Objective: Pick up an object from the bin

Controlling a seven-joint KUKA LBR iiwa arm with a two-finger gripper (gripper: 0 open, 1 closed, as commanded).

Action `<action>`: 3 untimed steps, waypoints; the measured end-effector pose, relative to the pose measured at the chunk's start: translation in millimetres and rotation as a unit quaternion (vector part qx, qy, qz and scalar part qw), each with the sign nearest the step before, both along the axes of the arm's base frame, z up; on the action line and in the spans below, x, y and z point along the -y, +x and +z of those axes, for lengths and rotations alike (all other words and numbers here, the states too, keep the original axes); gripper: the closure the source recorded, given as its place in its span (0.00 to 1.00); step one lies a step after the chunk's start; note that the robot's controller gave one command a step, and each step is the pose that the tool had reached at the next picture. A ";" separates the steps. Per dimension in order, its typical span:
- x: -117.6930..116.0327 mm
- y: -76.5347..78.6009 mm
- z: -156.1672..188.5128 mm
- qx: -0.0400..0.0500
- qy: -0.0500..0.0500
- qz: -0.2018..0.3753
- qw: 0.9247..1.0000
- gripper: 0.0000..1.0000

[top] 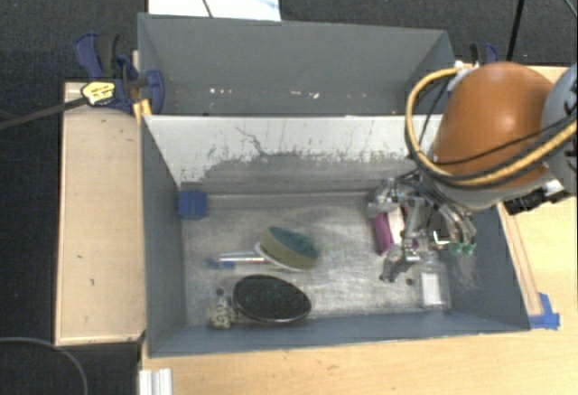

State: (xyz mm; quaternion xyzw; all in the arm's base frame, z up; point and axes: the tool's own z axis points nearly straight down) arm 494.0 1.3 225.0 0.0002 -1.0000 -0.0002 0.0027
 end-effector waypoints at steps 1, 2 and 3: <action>-46.5 21.5 -93.4 0.001 0.001 0.017 1.000 0.00; -77.9 19.1 -52.5 0.006 0.001 0.190 0.982 0.00; -136.5 84.0 -147.5 0.003 0.001 0.077 0.997 0.00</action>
Offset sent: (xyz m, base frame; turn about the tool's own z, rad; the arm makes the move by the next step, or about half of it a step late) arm 0.0220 0.0439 -0.0893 -0.0292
